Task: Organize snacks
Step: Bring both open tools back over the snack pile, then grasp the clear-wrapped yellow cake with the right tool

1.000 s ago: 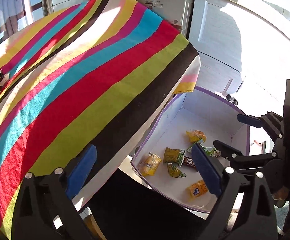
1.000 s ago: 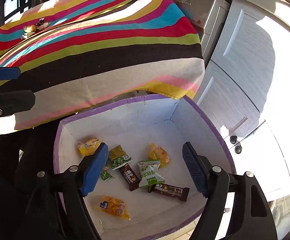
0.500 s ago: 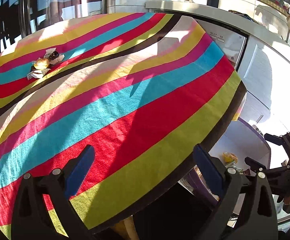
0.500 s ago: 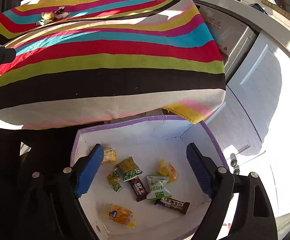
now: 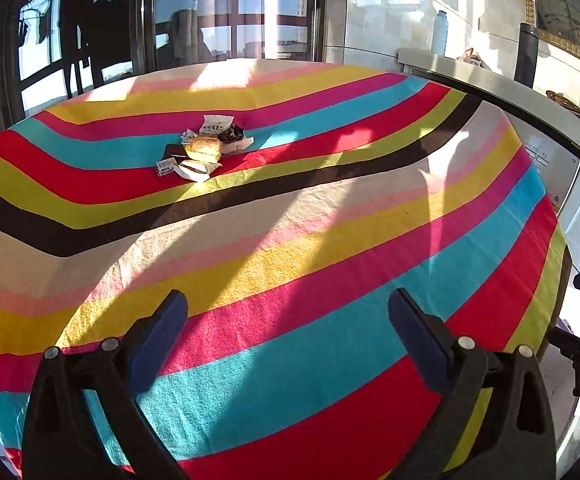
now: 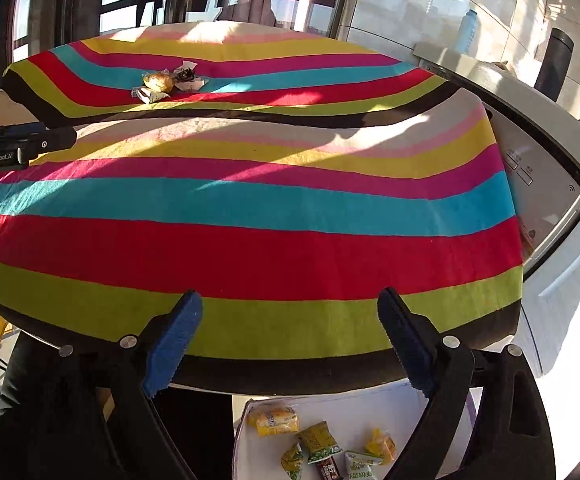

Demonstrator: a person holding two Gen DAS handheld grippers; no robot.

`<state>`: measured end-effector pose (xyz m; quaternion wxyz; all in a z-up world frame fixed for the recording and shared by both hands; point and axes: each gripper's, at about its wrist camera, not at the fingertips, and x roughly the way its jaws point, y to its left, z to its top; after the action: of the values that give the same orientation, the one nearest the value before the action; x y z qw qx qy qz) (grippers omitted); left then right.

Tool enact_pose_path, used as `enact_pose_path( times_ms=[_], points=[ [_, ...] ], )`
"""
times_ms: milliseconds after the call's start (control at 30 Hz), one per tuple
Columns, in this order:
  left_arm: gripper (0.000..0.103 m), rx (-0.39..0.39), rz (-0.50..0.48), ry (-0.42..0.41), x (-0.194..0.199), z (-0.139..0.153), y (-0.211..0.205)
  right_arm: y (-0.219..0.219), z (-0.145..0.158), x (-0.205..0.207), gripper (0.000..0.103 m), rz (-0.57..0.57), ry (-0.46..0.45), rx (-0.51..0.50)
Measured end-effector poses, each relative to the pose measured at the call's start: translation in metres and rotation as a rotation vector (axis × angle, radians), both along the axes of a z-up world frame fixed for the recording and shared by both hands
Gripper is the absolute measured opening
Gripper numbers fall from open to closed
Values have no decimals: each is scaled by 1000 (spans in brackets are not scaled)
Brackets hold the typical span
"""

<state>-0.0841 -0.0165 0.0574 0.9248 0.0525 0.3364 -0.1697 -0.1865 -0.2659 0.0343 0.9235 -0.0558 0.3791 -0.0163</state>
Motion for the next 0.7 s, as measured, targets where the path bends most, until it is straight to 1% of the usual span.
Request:
enact_pose_path(
  times_ms=[100,167,233,267,367,467,500,567,600,700],
  points=[
    [100,15,88,25,40,-3,17,12,11,55,86,49,-18,113],
    [100,19,155,60,69,-7,31,24,13,93,86,64,-24,162],
    [100,5,233,100,101,-11,47,37,12,131,86,76,-22,203],
    [100,-3,275,108,114,-13,56,44,11,151,86,76,-15,224],
    [100,-12,403,97,153,-19,79,63,6,205,86,75,15,313],
    [100,-55,515,94,179,-24,100,80,5,248,86,86,42,451],
    [100,-68,539,79,182,-24,106,85,6,262,86,81,52,481],
    [100,-88,559,43,181,-24,114,99,8,286,86,88,61,526],
    [100,-104,563,43,181,-26,117,106,9,298,86,96,61,545],
    [100,-222,531,51,177,-28,132,129,11,333,86,101,75,568]
  ],
)
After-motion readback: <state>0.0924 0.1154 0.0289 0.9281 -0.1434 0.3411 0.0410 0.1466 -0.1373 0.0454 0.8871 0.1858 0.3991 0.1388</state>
